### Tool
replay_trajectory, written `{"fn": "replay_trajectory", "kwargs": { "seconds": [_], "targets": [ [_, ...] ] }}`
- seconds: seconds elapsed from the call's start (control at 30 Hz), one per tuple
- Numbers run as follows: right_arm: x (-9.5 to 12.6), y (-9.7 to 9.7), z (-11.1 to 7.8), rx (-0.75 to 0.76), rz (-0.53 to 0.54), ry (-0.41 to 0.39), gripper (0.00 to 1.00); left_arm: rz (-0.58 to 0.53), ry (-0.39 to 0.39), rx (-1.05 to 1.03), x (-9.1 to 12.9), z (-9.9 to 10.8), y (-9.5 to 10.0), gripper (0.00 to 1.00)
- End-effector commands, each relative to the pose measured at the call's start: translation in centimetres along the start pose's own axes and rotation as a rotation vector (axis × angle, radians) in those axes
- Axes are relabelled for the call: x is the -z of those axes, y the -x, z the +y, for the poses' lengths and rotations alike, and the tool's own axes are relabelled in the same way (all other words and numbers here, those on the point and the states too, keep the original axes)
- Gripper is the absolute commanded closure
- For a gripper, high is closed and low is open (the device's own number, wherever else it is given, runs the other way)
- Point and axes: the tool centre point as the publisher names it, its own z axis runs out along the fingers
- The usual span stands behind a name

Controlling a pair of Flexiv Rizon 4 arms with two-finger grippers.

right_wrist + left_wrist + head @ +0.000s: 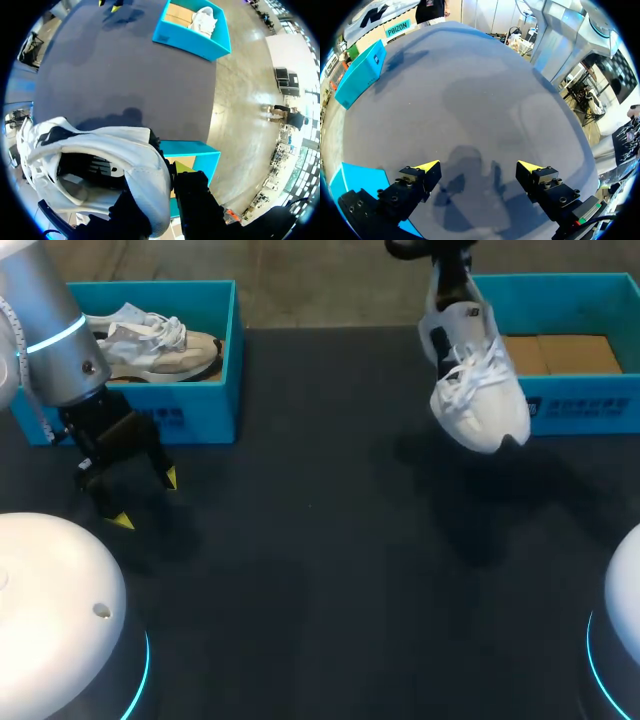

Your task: Take the shoe out of the shoebox, open the shoe tongue, remove and reinsert the insole, then place the shoe into the shoebox

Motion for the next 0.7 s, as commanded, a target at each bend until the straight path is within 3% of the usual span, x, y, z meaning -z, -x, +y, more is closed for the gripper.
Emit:
{"fn": "replay_trajectory", "kwargs": {
  "seconds": [0.03, 0.23, 0.4, 0.43, 0.47, 0.5, 0.57, 0.6, 0.7],
  "targets": [
    [0.1, -0.3, -0.2, 0.000, -0.006, 0.002, 1.00, 0.000, 0.002, 0.000, 0.0, 0.0, -0.1, 0.00],
    [0.1, -0.3, -0.2, 0.000, -0.006, 0.002, 1.00, 0.000, 0.002, 0.000, 0.0, 0.0, -0.1, 0.00],
    [-0.9, 5.2, -5.9, -0.023, -0.049, -0.066, 1.00, 0.000, 0.002, 0.000, 0.0, 0.0, -0.1, 0.00],
    [-0.9, 6.2, -7.1, -0.019, -0.066, -0.018, 1.00, 0.000, 0.002, 0.000, 0.0, 0.0, -0.1, 0.00],
    [-1.1, 7.0, -8.1, -0.031, -0.067, -0.045, 1.00, 0.000, 0.002, 0.000, 0.0, 0.0, -0.1, 0.00],
    [-1.3, 7.8, -9.0, -0.020, -0.063, -0.054, 1.00, 0.000, 0.002, 0.000, 0.0, 0.0, -0.1, 0.00],
    [-1.7, 9.1, -10.7, -0.015, -0.080, 0.004, 1.00, 0.000, 0.002, 0.000, 0.0, 0.0, -0.1, 0.00],
    [-2.0, 9.7, -11.3, -0.003, -0.053, -0.039, 1.00, 0.000, 0.002, 0.000, 0.0, 0.0, -0.1, 0.00],
    [-2.5, 11.3, -13.0, 0.019, -0.040, -0.043, 1.00, 0.000, 0.002, 0.000, 0.0, 0.0, -0.1, 0.00]
  ]
}}
